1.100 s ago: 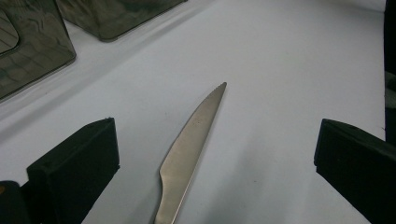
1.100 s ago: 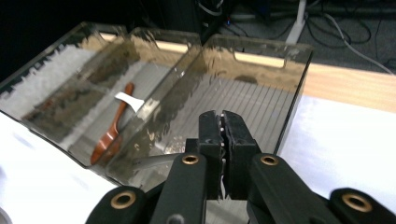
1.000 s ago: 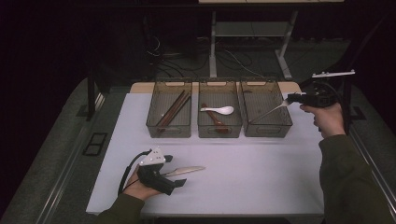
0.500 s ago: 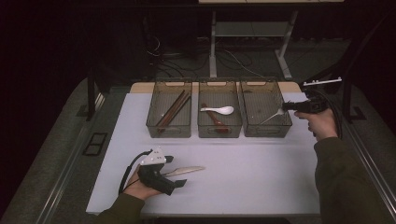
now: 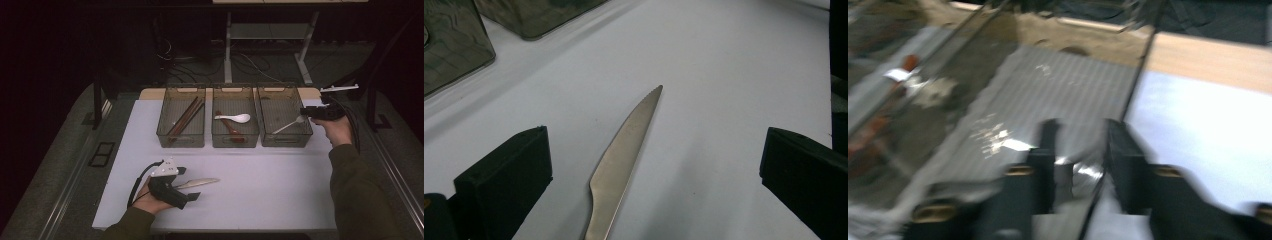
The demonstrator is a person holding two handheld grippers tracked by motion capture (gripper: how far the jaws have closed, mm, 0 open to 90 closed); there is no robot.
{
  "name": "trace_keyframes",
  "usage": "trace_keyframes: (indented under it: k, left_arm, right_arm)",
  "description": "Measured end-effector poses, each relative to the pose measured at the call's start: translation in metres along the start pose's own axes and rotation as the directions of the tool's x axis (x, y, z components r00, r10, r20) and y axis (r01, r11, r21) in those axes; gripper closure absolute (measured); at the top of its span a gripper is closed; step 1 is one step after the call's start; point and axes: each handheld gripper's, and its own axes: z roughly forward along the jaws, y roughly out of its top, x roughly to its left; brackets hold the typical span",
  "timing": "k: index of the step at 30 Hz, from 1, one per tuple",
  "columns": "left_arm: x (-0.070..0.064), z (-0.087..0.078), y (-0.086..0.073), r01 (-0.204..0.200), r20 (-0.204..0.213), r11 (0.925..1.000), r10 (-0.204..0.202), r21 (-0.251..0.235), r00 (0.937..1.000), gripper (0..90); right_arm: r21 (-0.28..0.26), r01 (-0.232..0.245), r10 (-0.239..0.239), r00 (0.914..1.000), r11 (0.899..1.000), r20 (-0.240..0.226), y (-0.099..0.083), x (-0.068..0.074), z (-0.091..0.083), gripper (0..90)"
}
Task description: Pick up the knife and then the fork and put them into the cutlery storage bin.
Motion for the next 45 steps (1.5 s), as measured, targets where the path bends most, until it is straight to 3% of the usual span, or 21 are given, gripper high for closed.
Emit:
trace_keyframes:
  k: [4,8,12,20,28,34,36,42,45]
  left_arm:
    - [0.0,0.0,0.0,0.001,0.001,1.0,-0.001,-0.001,1.0,0.0]
    - [0.0,0.0,0.0,-0.001,0.0,1.0,0.001,0.0,1.0,0.0]
    - [0.0,0.0,0.0,-0.001,-0.001,1.0,0.001,-0.001,1.0,0.0]
    - [-0.001,0.0,0.0,0.0,-0.001,1.0,0.0,0.004,1.0,0.0]
    - [0.0,-0.001,-0.001,0.003,0.001,1.0,-0.003,0.004,1.0,0.0]
    - [0.0,-0.002,-0.001,-0.001,0.001,1.0,0.001,0.002,1.0,0.0]
    - [-0.001,-0.002,-0.001,-0.001,0.0,1.0,0.001,0.002,1.0,0.0]
    - [-0.001,-0.002,-0.001,-0.008,-0.001,0.9999,0.008,0.012,1.0,0.0]
    - [0.0,-0.003,-0.001,-0.013,-0.006,0.9997,0.013,0.018,0.9999,0.4]
  right_arm:
    - [-0.047,-0.036,0.036,0.9993,0.998,0.003,0.002,-0.004,-0.006,43.7]
    - [-0.057,-0.042,0.042,0.9991,0.998,0.009,0.002,-0.006,-0.01,41.4]
    - [-0.059,-0.056,0.057,0.9983,0.997,0.011,-0.001,-0.008,-0.017,57.5]
    - [-0.018,-0.034,0.034,0.9994,0.999,0.001,-0.008,-0.01,-0.026,89.1]
    - [0.006,-0.029,0.028,0.9989,1.0,0.036,-0.002,-0.008,-0.004,89.7]
    - [-0.001,-0.027,0.027,0.9993,1.0,0.024,-0.002,-0.004,-0.004,89.6]
    - [-0.013,-0.019,0.019,0.9998,1.0,0.007,-0.002,-0.002,-0.008,85.3]
    - [-0.061,-0.001,-0.003,0.998,0.998,-0.064,-0.003,0.01,-0.031,54.5]
    - [-0.077,0.006,-0.013,0.9953,0.997,-0.096,-0.008,0.018,-0.041,46.0]
